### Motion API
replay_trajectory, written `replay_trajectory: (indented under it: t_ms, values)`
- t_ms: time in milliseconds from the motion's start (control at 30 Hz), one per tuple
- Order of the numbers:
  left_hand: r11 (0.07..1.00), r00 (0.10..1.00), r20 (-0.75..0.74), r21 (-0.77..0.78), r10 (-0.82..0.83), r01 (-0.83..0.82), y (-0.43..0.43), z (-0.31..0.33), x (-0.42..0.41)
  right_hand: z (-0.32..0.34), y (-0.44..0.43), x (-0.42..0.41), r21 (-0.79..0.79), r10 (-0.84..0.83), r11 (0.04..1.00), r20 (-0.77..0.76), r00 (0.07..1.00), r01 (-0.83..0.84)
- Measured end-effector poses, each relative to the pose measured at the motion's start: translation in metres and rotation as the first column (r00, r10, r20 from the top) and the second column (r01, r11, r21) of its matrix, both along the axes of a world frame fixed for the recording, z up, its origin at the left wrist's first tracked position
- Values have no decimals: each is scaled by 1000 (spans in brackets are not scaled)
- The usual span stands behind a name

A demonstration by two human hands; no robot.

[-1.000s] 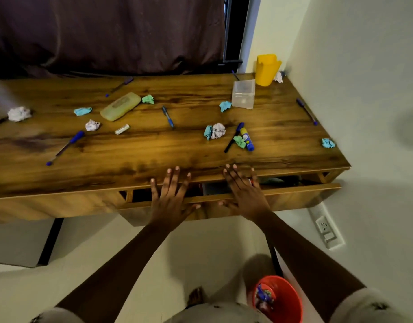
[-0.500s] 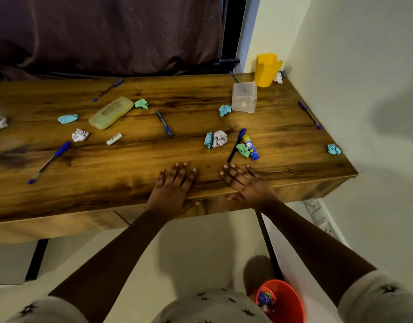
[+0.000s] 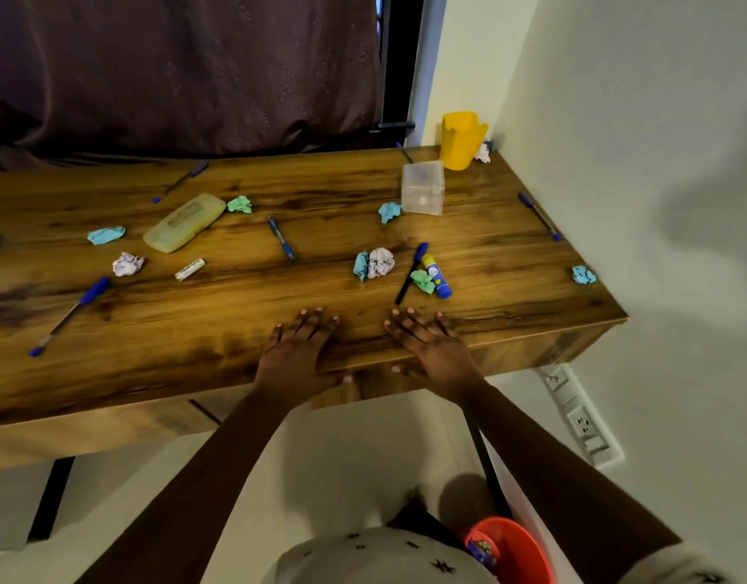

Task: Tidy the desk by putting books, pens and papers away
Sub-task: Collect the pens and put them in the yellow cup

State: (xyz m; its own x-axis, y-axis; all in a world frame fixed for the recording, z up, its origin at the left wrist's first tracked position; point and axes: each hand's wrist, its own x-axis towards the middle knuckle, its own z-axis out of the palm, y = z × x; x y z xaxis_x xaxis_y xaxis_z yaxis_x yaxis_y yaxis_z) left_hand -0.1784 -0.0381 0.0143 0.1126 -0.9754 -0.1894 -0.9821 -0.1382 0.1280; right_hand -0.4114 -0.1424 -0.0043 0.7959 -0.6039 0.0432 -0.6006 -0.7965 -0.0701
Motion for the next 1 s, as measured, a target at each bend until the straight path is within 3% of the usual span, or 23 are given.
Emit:
replay_trajectory:
  t_ms: [100, 167, 233, 400, 467, 533, 667, 900, 1000]
  values:
    - [997, 992, -107, 44, 63, -58, -15, 27, -7, 16, -6, -8, 350, -185, 934, 294, 938, 74]
    - [997, 984, -167, -49, 55, -64, -33, 42, -19, 35, -18, -23, 375, -320, 913, 424, 847, 158]
    - [985, 973, -231, -159, 27, -65, -56, 50, -37, 51, -38, -41, 292, -407, 909, 470, 783, 297]
    - [931, 930, -322, -362, -179, 54, -144, 60, -98, 72, -126, -90, 265, -649, 759, 386, 656, 595]
    - [933, 938, -243, -322, -248, 163, -190, 58, -123, 75, -164, -103, 254, -703, 708, 345, 622, 659]
    - [963, 958, -171, -181, -231, 200, -235, 52, -145, 76, -200, -108, 223, -730, 682, 264, 631, 696]
    - [991, 991, -45, 27, -128, 129, -299, 32, -167, 68, -252, -105, 176, -705, 699, 7, 709, 693]
    - [998, 990, -127, 2, -68, 69, -314, -1, -163, 55, -278, -102, 41, -649, 752, -132, 749, 658]
    - [996, 988, -139, 49, -68, 76, -320, 0, -161, 58, -273, -103, 85, -593, 786, -172, 786, 612]
